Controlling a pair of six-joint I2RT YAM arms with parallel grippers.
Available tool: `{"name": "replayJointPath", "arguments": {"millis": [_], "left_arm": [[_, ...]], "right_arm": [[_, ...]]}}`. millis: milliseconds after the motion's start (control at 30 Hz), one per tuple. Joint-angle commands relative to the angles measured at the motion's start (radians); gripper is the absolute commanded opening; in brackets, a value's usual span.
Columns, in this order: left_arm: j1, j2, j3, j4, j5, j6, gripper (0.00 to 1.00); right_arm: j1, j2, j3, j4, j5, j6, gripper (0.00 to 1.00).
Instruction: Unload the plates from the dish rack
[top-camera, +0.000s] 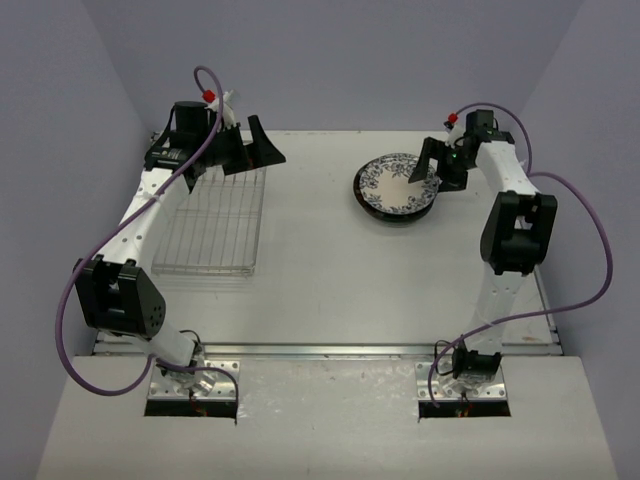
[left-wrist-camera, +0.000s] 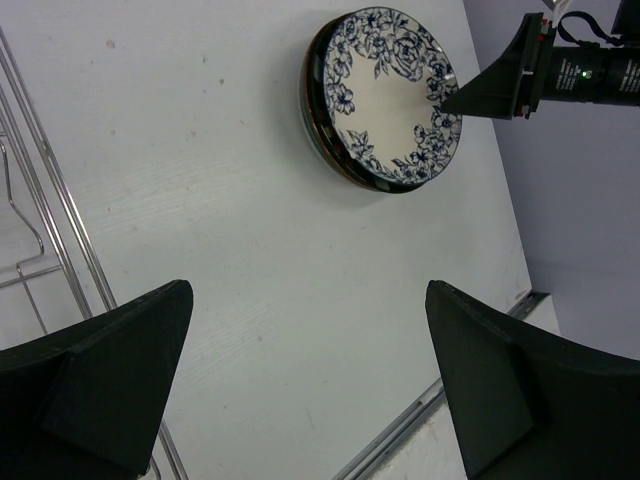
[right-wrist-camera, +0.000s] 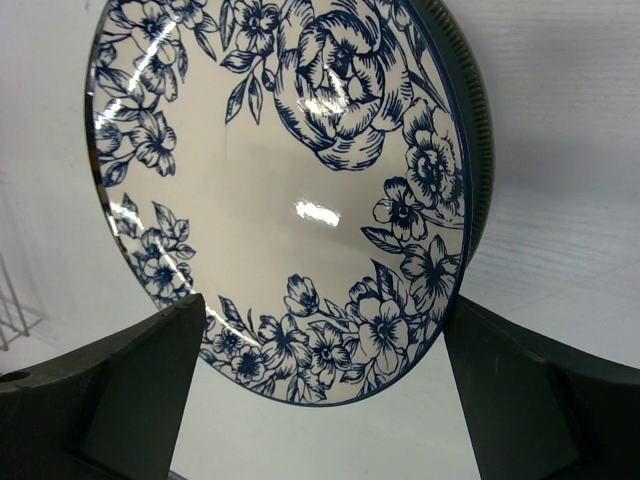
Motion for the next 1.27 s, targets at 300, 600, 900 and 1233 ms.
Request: {"name": "replayJointPath", "arguments": {"millis": [300, 600, 900, 1233], "left_arm": [[0.008, -0.073, 0.014, 0.002, -0.113, 0.062, 1.0], [0.008, -0.183, -0.06, -0.055, -0.377, 0.261, 1.0], [0.008, -0.454, -0.446, 0.037, -0.628, 0.413, 1.0], [0.008, -0.618, -0.563, 0.075, -0.664, 0.435, 1.0]], "right_arm": [[0.038, -0.034, 0.068, -0.066, 0.174, -0.099, 0.99], [0.038, -0.409, -0.041, -0.016, 0.047, -0.166, 0.99], [0.038, -0.965, -0.691, 0.255, -0.01, -0.128, 0.99], [0.038, -1.271, -0.978, 0.344, 0.077, -0.127, 0.99]]}}
